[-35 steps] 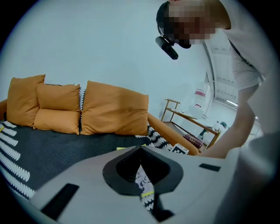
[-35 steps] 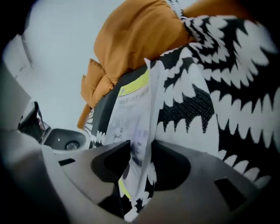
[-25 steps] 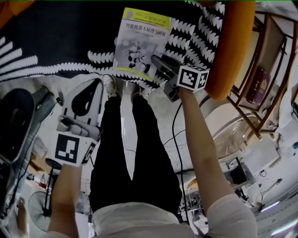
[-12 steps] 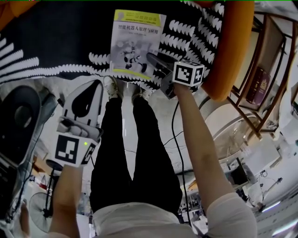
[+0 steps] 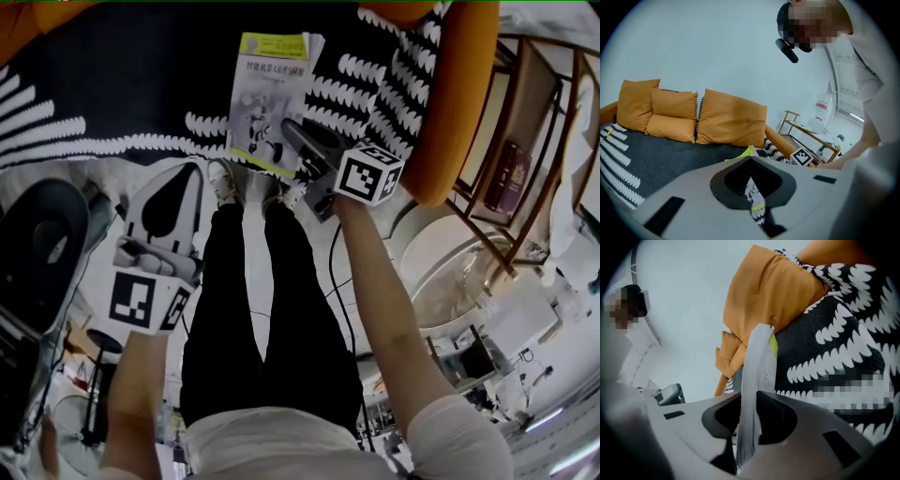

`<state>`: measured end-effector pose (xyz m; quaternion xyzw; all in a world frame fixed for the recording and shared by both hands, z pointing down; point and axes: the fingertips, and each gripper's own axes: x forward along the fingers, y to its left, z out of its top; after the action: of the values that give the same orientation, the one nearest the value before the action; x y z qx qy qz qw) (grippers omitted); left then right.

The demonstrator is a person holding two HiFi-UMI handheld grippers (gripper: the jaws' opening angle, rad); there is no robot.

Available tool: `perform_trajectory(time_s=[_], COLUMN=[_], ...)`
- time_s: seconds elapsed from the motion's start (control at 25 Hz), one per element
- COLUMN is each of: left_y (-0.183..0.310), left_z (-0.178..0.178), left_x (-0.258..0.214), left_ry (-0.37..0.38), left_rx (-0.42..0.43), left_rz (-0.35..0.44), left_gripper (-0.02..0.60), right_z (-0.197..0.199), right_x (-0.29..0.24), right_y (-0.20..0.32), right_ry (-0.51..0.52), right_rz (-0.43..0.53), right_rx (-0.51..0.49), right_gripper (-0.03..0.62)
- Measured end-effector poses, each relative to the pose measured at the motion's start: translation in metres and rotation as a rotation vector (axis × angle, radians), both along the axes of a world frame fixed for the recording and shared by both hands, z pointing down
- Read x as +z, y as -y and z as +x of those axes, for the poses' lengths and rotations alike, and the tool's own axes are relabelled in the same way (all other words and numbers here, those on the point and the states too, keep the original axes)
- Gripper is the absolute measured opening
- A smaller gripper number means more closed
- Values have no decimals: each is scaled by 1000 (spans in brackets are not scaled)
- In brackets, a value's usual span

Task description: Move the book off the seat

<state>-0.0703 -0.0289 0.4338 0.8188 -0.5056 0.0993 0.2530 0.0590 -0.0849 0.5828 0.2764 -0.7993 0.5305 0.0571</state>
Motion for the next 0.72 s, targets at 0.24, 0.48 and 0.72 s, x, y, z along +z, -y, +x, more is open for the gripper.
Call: perform_trajectory(time_s=[0.24, 0.48, 0.72], left_y=[-13, -18, -19], left_z=[-8, -29, -22], left_x=[-46, -76, -105], left_ry=[9, 6, -1], left_rx=[-6, 12, 31], left_rz=[13, 58, 123], left_gripper=[17, 17, 17], right_z=[-3, -9, 3], right_x=[-61, -112, -169], right_y=[-12, -19, -30], right_ry=[96, 111, 157], right_rz=[-19, 23, 97], right_rx=[84, 138, 175], right_gripper=[93, 94, 94])
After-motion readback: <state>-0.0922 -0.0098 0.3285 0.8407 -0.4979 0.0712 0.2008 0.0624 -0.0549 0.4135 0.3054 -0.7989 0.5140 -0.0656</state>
